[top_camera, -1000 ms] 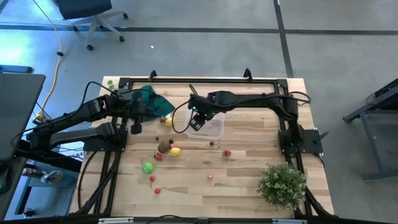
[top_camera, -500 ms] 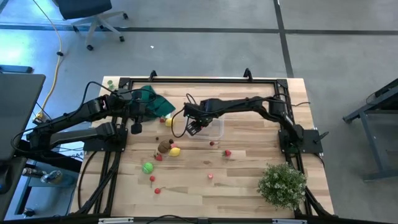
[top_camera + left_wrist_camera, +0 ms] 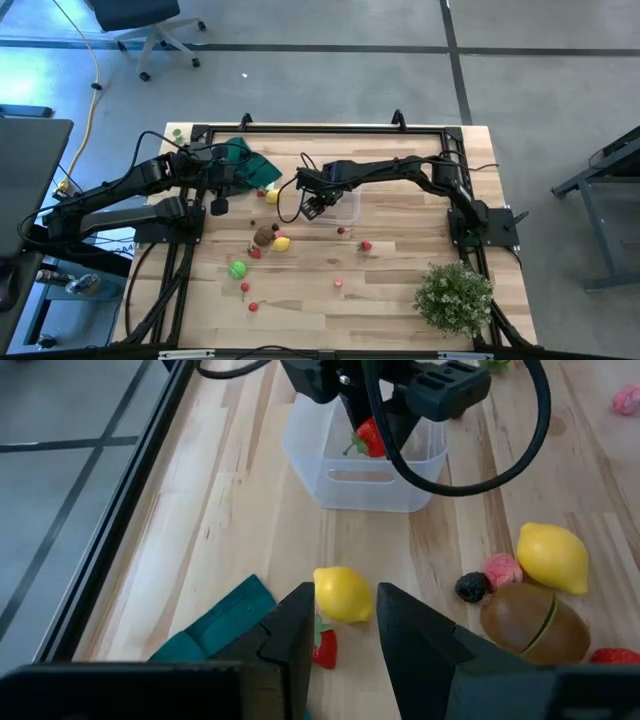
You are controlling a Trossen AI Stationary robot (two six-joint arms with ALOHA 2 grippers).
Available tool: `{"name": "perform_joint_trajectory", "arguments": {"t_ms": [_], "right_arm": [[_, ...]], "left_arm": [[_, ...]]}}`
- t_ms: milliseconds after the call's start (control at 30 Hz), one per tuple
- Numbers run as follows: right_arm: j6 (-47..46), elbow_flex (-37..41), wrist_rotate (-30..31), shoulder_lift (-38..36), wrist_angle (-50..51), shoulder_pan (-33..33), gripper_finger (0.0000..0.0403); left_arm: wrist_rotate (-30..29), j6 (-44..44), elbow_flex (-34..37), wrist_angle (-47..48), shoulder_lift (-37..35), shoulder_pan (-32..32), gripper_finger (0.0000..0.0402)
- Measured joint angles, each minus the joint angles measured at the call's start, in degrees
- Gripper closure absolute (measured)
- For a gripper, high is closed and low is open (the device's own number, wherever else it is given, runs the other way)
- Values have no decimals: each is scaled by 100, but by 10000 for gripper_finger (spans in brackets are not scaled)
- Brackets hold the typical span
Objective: Pick and placing Produce into tupperware
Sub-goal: Put the red strawberry into the transparent bin, then put the bottom right red strawberry into the transparent bin
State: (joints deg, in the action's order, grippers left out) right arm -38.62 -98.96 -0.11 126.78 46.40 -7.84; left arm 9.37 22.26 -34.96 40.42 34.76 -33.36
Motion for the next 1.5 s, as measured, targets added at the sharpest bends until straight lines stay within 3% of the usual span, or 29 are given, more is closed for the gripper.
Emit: {"name": "perform_joint_trajectory", "arguments": {"t_ms": [167,600,800,967,1200,1333,1500], "right_arm": [[-17,49,-10,0,-84,2,176],[-244,47,21,-204,-147,2,174],[-378,47,99,-714,9,16,174],[-579,44,546,-1471,621,139,174],[-1655,33,1499,-2520,2078,726,174],[-2194,36,1416,-2651,2830,1302,174],[-2633,40,1341,-2475,3043,1977,174]], "left_arm": [[1,-1,0,0,0,0,302],[0,-1,0,1,0,0,302],[1,-2,0,0,-2,0,302],[0,-2,0,0,0,0,302],[2,-2,0,0,0,0,302],[2,-2,0,2,0,0,302],[1,-2,0,2,-1,0,302]]}}
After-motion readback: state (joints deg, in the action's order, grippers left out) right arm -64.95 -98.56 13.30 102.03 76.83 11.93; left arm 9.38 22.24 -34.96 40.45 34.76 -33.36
